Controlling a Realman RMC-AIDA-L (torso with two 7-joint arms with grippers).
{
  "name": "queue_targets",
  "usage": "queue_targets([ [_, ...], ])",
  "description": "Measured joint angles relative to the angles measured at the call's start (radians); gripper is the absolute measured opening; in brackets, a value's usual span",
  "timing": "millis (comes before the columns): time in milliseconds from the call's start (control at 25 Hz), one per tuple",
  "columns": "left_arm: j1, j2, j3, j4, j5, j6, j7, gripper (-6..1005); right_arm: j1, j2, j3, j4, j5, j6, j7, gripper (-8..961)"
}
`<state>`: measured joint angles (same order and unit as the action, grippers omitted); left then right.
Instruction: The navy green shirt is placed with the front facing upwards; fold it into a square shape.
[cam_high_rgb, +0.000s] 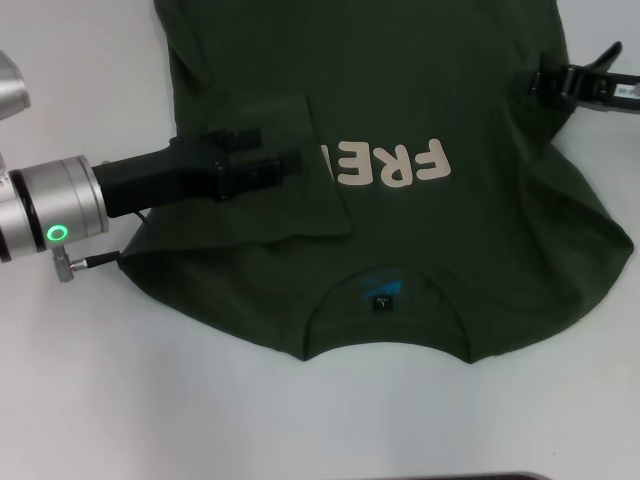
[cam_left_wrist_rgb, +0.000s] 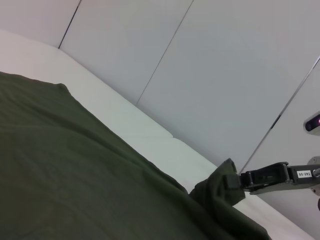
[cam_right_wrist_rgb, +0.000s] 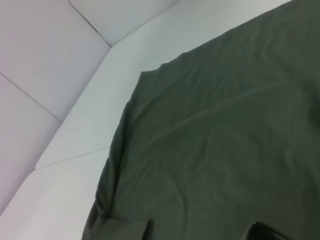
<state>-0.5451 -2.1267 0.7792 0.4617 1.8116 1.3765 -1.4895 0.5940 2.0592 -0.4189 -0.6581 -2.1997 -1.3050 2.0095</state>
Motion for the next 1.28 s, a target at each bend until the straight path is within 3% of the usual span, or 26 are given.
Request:
queue_targets([
  [600,0.006,0.008,-0.003,0.000,0.000,-0.004,0.000,875,0.039,0.015,-0.058,0.035,0.000,0.061,0.002,66],
  [1000,0.007,0.008,-0.003,0.000,0.000,-0.012,0.000,875,0.022,0.016,-0.062,0.028,0.016,0.057,-0.036,508],
  [1280,0.014,0.008,0.000,-0.003,0.000,-0.013,0.000,875,-0.105,0.001,-0.060,0.026,0.192,-0.033,-0.184,676],
])
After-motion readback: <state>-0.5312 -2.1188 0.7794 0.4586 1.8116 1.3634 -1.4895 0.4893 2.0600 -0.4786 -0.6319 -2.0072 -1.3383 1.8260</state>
